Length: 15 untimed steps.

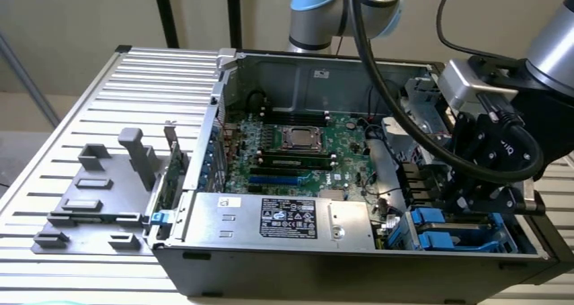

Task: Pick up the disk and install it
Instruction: 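Insert the second disk wire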

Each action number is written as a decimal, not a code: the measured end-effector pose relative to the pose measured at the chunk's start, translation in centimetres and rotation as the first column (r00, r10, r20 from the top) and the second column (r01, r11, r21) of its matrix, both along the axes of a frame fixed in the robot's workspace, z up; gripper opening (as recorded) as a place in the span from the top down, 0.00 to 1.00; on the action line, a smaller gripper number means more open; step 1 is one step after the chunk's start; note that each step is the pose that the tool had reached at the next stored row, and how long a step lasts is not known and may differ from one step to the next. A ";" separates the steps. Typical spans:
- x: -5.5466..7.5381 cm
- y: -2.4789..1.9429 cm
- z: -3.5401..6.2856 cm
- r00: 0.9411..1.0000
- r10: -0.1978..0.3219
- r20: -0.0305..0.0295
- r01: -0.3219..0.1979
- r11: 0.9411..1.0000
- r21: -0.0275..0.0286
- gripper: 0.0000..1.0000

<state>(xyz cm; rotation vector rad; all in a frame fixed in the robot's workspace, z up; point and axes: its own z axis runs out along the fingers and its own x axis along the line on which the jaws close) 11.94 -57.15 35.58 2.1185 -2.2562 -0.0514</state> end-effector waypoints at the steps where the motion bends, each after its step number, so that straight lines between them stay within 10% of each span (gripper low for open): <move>1: -0.3 0.00 0.14 1.000 0.000 0.000 0.000 1.000 0.000 0.76; 15: -2.9 0.00 3.76 1.000 0.000 0.011 0.000 1.000 0.000 0.76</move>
